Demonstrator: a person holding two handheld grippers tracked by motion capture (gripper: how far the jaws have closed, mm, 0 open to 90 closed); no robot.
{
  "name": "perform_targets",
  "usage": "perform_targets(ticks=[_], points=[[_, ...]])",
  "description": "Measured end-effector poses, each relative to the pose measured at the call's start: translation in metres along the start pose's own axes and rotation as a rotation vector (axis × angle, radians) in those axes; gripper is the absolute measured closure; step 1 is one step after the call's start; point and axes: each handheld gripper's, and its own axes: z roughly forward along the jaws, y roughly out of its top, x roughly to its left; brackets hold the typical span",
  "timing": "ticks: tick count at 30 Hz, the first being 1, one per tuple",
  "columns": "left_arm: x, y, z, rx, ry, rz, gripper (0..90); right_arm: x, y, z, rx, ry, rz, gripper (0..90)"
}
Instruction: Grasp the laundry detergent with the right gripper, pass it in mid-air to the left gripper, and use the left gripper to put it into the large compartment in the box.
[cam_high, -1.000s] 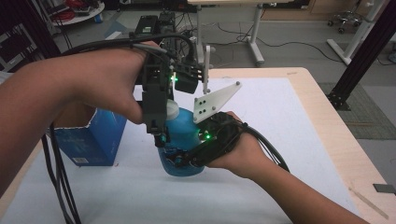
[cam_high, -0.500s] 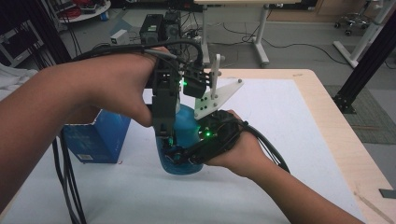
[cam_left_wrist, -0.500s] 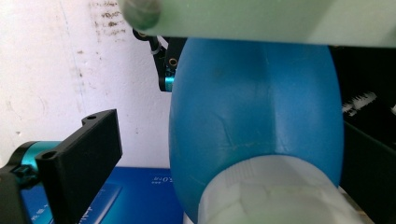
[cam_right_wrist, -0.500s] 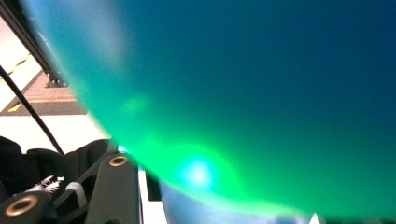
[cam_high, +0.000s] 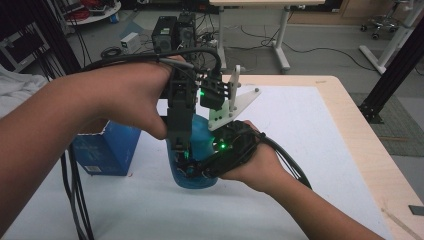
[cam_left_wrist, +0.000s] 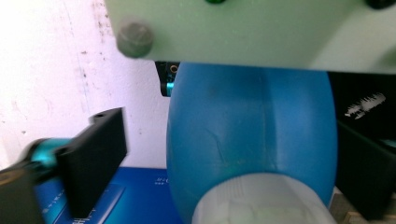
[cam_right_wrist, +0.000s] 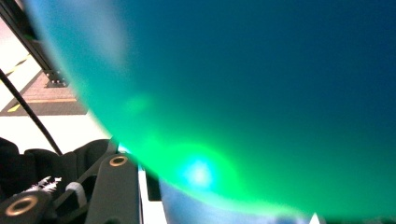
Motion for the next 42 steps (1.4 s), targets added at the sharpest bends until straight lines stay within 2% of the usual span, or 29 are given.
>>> perform_targets(ticks=[7,11,17,39,42], points=[[0.0014,-0.0014,0.0019,-0.001,0.014,-0.001,10.0,-0.0010,-0.0010,0.0018,-0.001,0.002,0.003,46.3],[0.0024,-0.0015,0.0057,0.007,0.007,-0.015,10.0,-0.0028,-0.0026,0.0036,0.000,0.008,0.005,46.3],[0.0024,-0.0013,0.0061,0.005,-0.011,-0.016,16.8,-0.0027,-0.0031,0.0040,0.000,0.009,0.003,46.4],[0.0019,-0.0005,0.0089,0.004,-0.010,-0.031,22.3,-0.0031,-0.0052,0.0050,-0.004,0.007,0.003,46.5],[0.0020,-0.0003,0.0087,0.002,-0.018,-0.033,26.3,-0.0033,-0.0053,0.0045,-0.009,0.008,0.007,46.5]])
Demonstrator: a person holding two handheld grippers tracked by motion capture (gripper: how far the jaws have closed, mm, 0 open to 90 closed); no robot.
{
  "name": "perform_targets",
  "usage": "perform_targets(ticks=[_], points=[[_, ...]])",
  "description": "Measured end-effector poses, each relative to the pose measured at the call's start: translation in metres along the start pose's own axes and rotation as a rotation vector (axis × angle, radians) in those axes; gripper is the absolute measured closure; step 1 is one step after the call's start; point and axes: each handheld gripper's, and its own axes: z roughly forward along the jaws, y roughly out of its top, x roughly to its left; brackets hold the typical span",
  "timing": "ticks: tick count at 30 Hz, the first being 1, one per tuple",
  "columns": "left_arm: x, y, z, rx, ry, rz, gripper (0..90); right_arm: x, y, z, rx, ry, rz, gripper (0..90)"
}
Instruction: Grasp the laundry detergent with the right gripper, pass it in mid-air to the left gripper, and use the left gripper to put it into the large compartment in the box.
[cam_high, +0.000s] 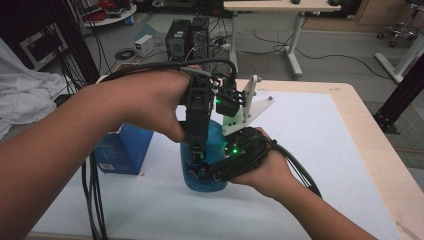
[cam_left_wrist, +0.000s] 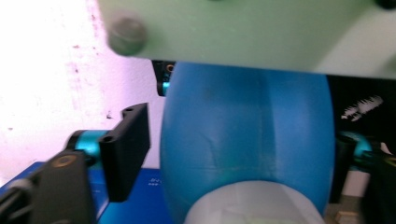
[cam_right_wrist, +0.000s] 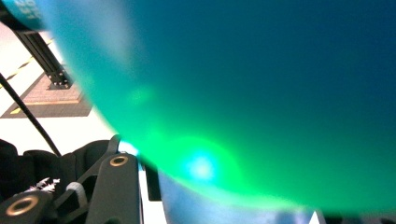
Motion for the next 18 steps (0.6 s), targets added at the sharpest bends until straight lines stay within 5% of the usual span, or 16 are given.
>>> perform_targets(ticks=[18], points=[[0.0019,0.0030,-0.0010,-0.001,-0.017,0.000,38.4,-0.0033,-0.0019,-0.0034,-0.011,-0.010,0.005,46.6]])
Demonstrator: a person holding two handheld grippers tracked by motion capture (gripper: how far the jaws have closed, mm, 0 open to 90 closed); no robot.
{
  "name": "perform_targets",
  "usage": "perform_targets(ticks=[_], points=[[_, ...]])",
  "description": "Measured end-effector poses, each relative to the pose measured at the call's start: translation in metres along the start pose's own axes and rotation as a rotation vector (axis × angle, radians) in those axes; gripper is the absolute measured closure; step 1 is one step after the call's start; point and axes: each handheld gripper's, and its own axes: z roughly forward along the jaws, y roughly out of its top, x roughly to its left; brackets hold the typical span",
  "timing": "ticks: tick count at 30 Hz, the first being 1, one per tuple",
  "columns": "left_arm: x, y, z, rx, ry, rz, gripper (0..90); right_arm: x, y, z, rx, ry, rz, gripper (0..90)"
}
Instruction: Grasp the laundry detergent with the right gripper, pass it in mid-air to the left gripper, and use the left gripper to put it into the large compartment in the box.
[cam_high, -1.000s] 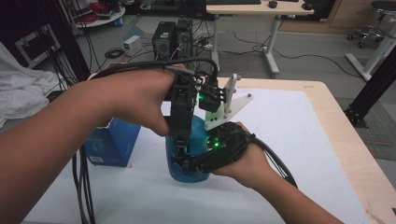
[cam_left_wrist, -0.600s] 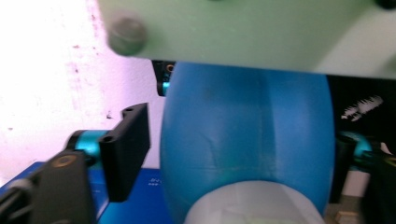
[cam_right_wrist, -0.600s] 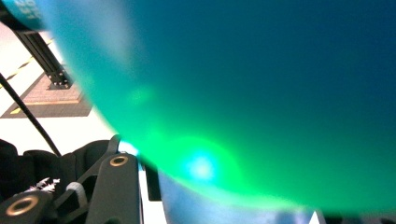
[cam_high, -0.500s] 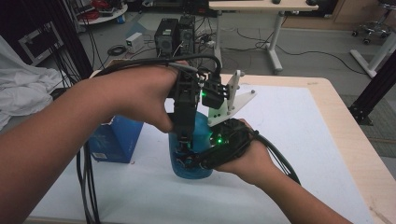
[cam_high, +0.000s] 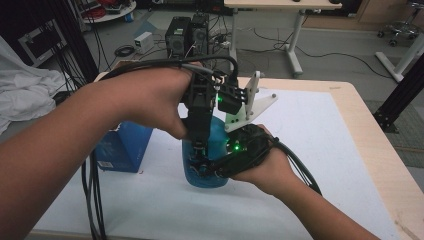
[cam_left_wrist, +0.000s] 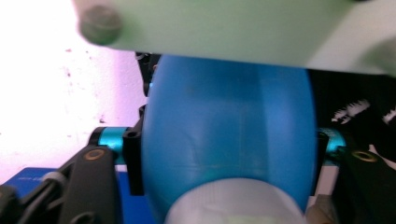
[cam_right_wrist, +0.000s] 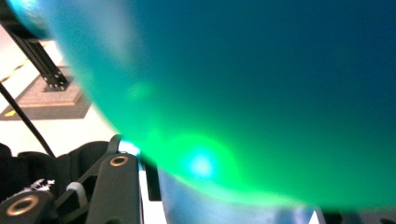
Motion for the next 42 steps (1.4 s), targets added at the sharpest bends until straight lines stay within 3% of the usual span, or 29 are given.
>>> perform_targets(ticks=[9,15,19,23,25,33,34,35,36,42], points=[[-0.001,0.001,-0.001,0.001,0.006,-0.011,38.8,-0.001,0.000,0.000,-0.005,0.002,-0.006,45.1],[0.002,-0.005,-0.006,-0.009,0.022,-0.034,38.8,-0.001,-0.003,-0.003,0.020,-0.016,-0.003,30.5],[0.005,-0.012,-0.012,-0.006,0.026,-0.057,38.7,-0.004,-0.010,-0.012,0.027,-0.042,0.015,23.0],[0.007,-0.020,-0.018,0.000,0.027,-0.087,38.7,-0.010,-0.013,-0.029,0.021,-0.084,0.028,21.9],[0.009,-0.025,-0.021,0.004,0.027,-0.098,38.6,-0.013,-0.014,-0.037,0.022,-0.103,0.026,15.8],[0.015,-0.046,-0.043,-0.012,0.011,-0.175,38.6,-0.017,-0.015,-0.061,0.092,-0.152,0.032,12.1],[0.016,-0.049,-0.046,-0.014,0.009,-0.187,38.6,-0.018,-0.015,-0.064,0.107,-0.151,0.032,9.7],[0.017,-0.053,-0.051,-0.018,0.004,-0.204,38.6,-0.019,-0.015,-0.066,0.123,-0.158,0.036,1.9],[0.018,-0.055,-0.053,-0.019,0.001,-0.216,38.6,-0.020,-0.014,-0.069,0.151,-0.184,0.032,1.5],[0.026,-0.077,-0.073,-0.041,-0.011,-0.307,38.5,-0.021,-0.007,-0.088,0.201,-0.191,0.014,0.7]])
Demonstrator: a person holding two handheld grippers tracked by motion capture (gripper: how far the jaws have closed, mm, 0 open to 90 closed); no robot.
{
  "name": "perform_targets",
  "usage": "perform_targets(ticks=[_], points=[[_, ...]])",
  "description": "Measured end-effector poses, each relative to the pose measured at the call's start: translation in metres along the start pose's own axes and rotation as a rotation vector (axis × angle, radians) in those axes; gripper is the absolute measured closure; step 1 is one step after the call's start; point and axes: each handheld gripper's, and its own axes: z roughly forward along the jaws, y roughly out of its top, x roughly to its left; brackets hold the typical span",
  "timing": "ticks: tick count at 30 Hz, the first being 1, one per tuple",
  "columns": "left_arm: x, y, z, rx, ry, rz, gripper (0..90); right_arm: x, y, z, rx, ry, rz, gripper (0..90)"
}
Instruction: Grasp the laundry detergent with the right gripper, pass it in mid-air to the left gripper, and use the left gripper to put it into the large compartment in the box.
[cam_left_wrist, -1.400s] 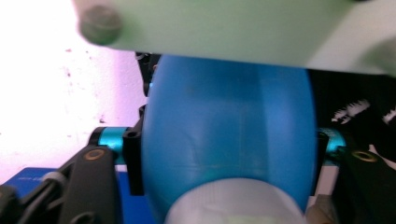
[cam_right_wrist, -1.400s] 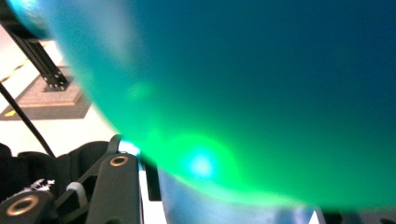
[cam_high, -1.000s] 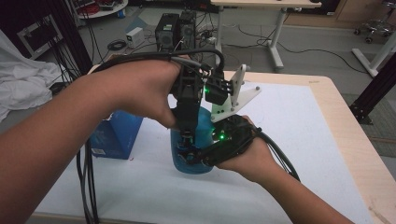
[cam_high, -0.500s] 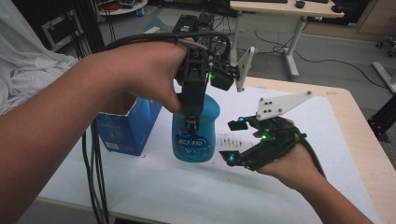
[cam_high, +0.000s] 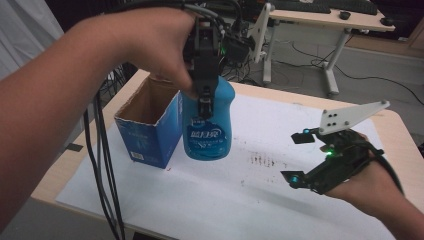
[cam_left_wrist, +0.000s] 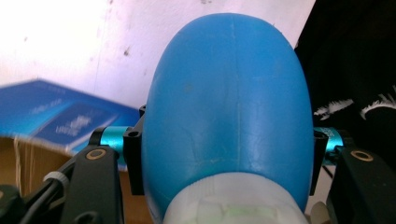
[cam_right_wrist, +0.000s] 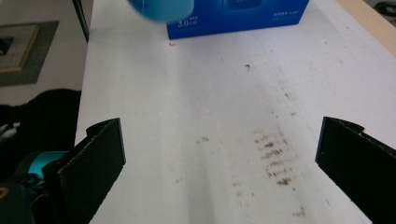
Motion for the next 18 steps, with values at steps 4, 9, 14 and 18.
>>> perform_targets(ticks=[4,9,14,18], points=[[0.014,-0.017,-0.023,-0.011,-0.001,-0.107,38.5,-0.005,0.006,-0.013,0.051,0.006,-0.019,0.6],[0.028,-0.036,-0.047,-0.016,0.018,-0.243,38.5,-0.011,0.012,-0.028,0.080,-0.018,-0.031,0.7],[0.040,-0.056,-0.061,-0.035,0.035,-0.453,38.5,-0.015,0.018,-0.036,0.114,-0.024,-0.034,0.7],[0.052,-0.072,-0.069,-0.030,0.035,-0.587,38.5,-0.014,0.020,-0.035,0.141,-0.024,-0.045,0.8]])
